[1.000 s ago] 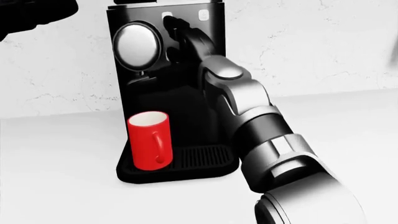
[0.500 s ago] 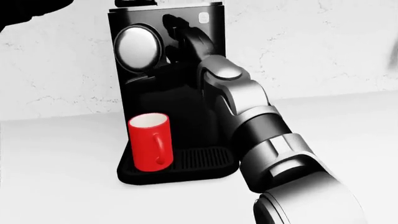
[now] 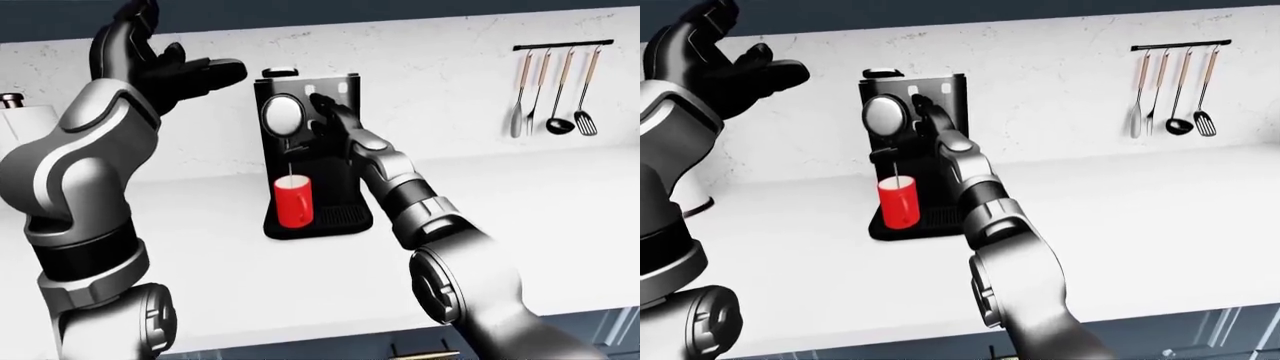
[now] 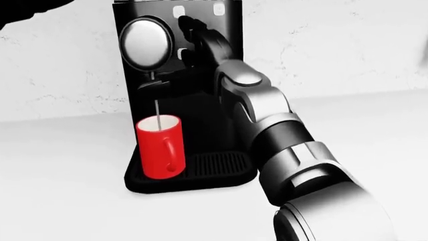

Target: Press the button on the coffee machine to serve coffee.

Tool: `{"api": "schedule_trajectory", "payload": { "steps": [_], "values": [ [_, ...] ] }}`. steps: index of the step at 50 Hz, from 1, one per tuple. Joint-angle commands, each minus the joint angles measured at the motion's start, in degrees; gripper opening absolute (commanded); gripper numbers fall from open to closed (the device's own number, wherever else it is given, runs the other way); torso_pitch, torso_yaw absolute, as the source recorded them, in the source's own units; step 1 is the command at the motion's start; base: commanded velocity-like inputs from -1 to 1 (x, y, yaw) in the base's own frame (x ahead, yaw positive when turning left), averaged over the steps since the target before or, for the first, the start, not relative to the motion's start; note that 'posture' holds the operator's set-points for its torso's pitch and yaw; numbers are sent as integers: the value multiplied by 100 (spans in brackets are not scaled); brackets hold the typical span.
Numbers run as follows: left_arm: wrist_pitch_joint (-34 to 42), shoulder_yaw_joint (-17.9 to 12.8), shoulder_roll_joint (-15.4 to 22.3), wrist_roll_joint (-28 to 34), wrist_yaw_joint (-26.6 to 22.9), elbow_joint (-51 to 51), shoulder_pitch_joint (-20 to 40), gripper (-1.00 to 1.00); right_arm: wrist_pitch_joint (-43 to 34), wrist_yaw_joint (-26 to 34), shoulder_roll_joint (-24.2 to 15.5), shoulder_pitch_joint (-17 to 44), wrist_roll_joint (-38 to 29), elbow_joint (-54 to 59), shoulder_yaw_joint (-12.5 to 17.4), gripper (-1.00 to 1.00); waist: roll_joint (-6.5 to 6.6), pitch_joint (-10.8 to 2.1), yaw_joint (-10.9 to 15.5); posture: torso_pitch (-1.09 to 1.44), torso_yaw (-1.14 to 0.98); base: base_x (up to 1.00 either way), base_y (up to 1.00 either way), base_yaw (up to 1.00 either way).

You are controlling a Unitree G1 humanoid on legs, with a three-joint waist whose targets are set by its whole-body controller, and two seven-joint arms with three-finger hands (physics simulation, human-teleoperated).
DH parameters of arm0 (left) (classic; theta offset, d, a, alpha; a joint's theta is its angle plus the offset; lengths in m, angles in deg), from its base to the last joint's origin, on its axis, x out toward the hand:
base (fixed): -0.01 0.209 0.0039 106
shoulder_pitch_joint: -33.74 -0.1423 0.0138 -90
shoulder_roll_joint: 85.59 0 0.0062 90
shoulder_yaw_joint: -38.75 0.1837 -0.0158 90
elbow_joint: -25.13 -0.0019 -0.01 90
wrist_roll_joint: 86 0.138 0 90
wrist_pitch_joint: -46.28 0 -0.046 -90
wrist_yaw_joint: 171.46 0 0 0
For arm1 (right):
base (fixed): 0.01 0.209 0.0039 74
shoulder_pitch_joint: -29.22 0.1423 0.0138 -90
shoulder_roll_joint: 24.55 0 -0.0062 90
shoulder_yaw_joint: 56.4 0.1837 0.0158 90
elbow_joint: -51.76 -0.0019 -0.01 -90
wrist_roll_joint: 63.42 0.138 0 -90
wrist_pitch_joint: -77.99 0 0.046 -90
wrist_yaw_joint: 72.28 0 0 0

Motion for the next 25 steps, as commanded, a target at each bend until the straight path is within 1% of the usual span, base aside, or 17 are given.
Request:
{"api": "schedule_trajectory", "payload": {
  "steps": [1, 25],
  "values": [
    [-166, -24, 55, 7, 15, 118, 193, 100, 194, -21, -48, 243, 21, -203, 31, 100, 28, -9, 1, -61, 0, 0, 0, 0],
    [-126, -29, 108, 21, 59, 58, 300, 100, 231, -14, -55, 364, -30, -105, 77, 100, 31, 38, 4, -61, 0, 0, 0, 0]
  ]
}}
